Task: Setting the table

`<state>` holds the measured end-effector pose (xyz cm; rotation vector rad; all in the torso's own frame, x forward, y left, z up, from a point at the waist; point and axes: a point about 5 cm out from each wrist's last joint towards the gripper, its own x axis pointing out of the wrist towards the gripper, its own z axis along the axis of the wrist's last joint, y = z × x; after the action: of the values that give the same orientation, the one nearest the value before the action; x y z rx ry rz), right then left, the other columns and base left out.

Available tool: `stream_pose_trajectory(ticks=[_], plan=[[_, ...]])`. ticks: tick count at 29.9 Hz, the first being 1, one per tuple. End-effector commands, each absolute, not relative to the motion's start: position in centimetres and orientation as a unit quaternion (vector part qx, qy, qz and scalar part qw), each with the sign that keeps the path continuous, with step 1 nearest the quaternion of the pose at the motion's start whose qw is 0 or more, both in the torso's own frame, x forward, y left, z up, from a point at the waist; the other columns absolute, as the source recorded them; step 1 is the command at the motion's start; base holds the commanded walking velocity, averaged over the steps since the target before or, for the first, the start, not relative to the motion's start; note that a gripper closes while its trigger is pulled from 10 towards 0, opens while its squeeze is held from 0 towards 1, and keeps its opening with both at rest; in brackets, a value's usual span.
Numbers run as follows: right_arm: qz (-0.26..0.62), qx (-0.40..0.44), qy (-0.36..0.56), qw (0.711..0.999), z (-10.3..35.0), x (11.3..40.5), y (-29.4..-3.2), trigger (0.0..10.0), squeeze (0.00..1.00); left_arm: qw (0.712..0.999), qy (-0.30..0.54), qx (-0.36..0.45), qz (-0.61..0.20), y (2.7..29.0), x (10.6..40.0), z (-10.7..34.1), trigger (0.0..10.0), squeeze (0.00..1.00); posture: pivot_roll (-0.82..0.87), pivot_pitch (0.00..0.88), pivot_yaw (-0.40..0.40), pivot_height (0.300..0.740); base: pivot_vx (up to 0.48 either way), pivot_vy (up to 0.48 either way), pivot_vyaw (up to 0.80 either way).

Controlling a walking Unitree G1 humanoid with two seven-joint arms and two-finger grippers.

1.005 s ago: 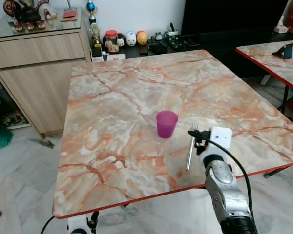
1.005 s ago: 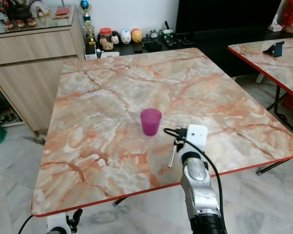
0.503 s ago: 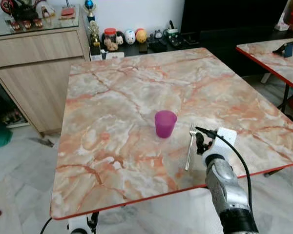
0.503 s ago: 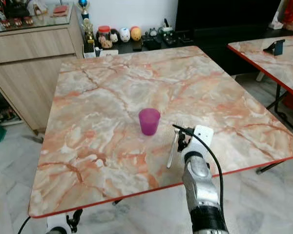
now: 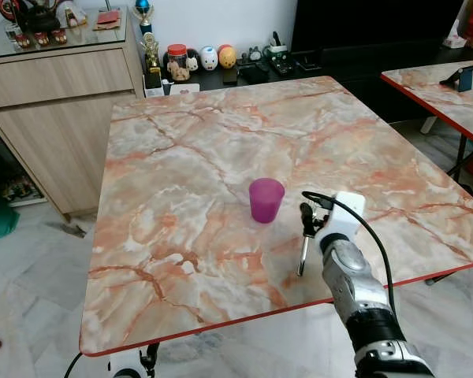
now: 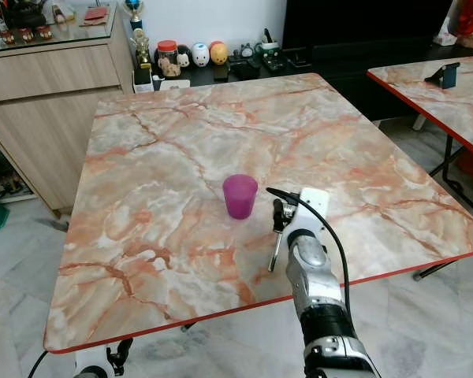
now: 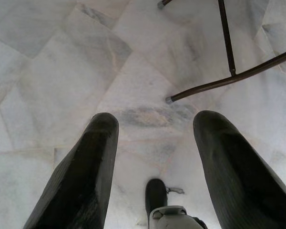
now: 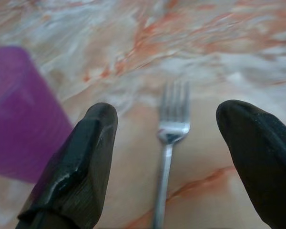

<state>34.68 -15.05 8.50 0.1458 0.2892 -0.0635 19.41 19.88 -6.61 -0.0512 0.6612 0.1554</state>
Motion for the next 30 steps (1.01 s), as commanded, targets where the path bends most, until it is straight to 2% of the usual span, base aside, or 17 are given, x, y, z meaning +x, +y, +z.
stream_pose_trajectory(ticks=[1, 30], plan=[[-0.022, 0.067, 0.149, 0.986, 8.4, 34.9, -14.6, 10.0, 0.00, 0.942, 0.324, -0.026, 0.083, 20.1, 19.4, -6.6, 10.0, 0.00, -0.08, 0.000, 0.032, 0.740, 0.000, 0.000, 0.00], [-0.014, 0.051, 0.199, 0.979, 5.9, 34.1, -14.3, 10.0, 0.00, 0.931, 0.352, -0.033, 0.084, 20.6, 18.4, -7.3, 10.0, 0.00, -0.07, 0.000, 0.027, 0.740, 0.000, 0.000, 0.00]])
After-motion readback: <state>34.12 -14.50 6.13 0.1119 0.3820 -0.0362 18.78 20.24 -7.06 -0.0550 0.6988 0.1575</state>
